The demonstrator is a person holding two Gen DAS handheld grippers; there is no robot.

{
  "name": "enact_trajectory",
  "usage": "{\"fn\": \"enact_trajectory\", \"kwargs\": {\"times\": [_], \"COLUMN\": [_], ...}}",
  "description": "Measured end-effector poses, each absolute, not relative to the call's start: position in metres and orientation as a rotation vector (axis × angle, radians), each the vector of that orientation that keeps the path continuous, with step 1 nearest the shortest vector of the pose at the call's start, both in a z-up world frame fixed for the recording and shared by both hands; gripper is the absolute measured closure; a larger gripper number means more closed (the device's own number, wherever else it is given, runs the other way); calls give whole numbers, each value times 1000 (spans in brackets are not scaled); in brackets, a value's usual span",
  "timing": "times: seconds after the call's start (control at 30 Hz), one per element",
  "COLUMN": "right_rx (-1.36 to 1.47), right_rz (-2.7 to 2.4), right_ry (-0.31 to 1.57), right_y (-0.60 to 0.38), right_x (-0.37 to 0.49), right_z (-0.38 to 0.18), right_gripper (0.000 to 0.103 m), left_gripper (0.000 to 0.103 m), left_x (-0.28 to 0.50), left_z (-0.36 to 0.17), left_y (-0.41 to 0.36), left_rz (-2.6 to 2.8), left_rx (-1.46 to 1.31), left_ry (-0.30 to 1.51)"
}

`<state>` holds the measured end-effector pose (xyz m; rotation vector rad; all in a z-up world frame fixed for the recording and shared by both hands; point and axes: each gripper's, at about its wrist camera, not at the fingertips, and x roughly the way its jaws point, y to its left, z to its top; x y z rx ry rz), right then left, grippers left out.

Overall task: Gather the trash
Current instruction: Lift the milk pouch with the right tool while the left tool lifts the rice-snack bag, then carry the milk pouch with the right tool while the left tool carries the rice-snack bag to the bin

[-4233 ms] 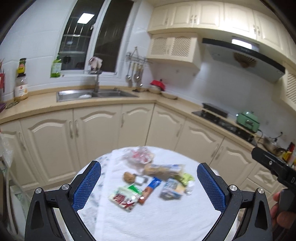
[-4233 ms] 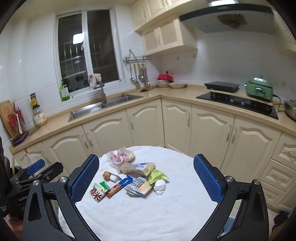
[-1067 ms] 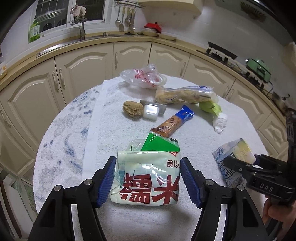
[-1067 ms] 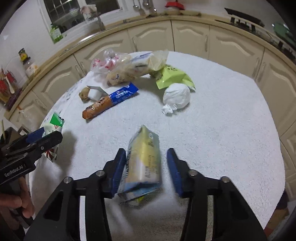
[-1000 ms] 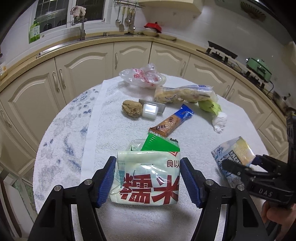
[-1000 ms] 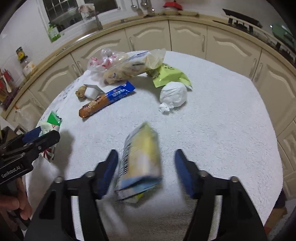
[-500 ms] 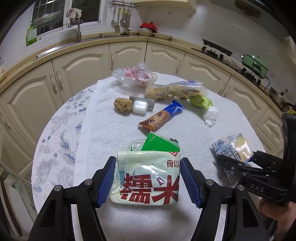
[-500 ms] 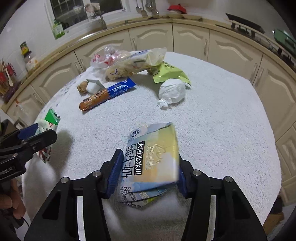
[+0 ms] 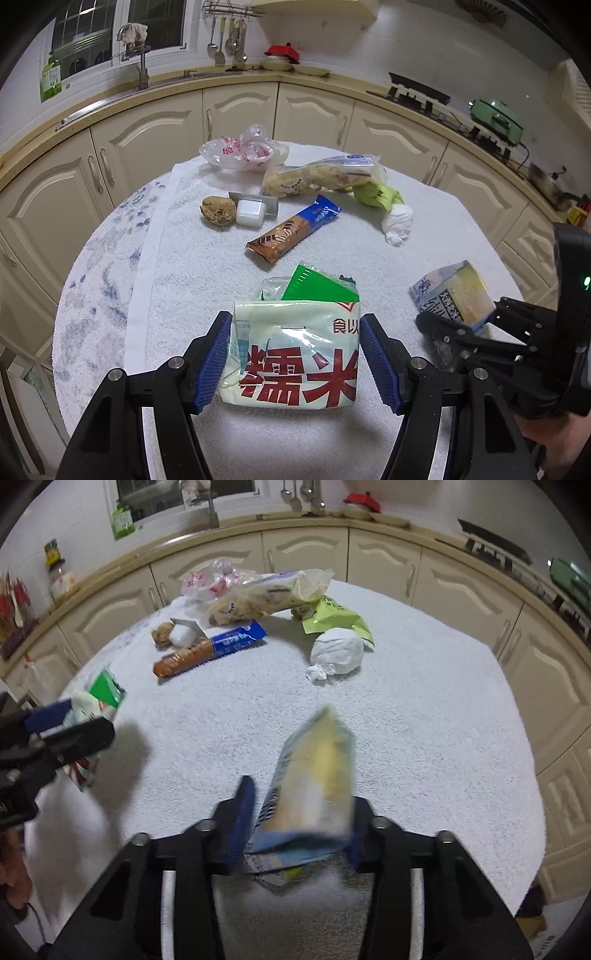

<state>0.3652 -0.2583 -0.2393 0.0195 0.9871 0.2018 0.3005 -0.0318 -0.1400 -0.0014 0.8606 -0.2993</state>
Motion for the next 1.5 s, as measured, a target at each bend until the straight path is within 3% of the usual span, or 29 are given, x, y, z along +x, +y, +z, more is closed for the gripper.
{"fn": "enact_trajectory", "kwargs": {"times": [0.73,1.07,1.5], "right_rx": [294,361,432], "right_rz": [155,13,-250], "right_ry": [826,682,617], "right_y": [-365,-453,-569], "right_x": [324,281,225], "right_z": [-182,-133,-119], "right_gripper": [72,72,72], "left_gripper": [39,39,39], "left_x": [282,269,294], "left_z": [-89,-58,-71], "left_y": [-111,-195,-313], "left_rz": [-456,-642,-869], "left_rx": [71,120,150], "left_ry": [727,633,642]}}
